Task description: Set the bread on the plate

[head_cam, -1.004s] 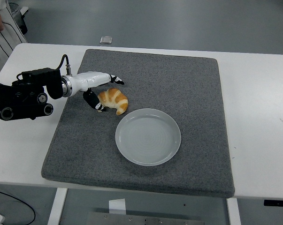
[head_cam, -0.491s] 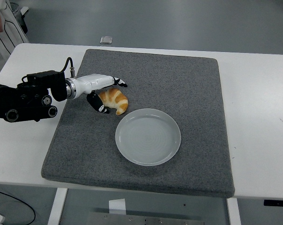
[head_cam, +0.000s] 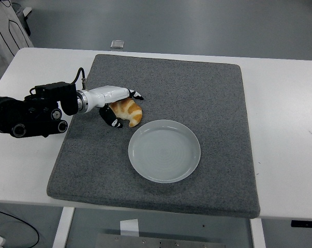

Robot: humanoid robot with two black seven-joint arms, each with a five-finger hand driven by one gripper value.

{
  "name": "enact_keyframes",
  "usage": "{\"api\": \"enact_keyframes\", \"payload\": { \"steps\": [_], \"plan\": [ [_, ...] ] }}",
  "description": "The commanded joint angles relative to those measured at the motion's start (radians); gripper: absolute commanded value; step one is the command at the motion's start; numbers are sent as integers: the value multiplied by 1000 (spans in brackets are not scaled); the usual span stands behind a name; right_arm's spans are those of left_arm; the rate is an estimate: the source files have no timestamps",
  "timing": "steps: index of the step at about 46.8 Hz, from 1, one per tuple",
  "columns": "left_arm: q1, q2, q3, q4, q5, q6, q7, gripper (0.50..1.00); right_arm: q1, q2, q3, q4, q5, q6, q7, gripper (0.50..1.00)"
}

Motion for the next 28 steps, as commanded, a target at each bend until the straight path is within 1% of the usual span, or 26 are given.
{"api": "enact_keyframes", "payload": {
  "steps": [1,11,14,15,17,18,25,26,28],
  "plan": [
    [2,-2,2,2,0,-1,0,960,0,0,0,0,0,0,0,932],
    [4,0,3,0,2,-3,0,958,0,0,0,0,0,0,0,932],
    [1,0,3,-1,3,-3,0,941,0,0,0,0,0,0,0,932],
    [1,0,3,-3,3,-3,0,930,0,0,0,0,0,0,0,932],
    [-1,0,3,-3,5,-4,0,892,0,0,0,0,0,0,0,932],
    [-2,0,5,-3,5,-4,0,885,0,0,0,0,0,0,0,932],
    [-7,1,3,-3,18,-4,0,876,0,0,0,0,0,0,0,932],
    [-8,3,3,-4,21,-4,0,866,0,0,0,0,0,0,0,932],
    [-10,4,3,-6,28,-4,0,864,0,0,0,0,0,0,0,932]
  ]
}}
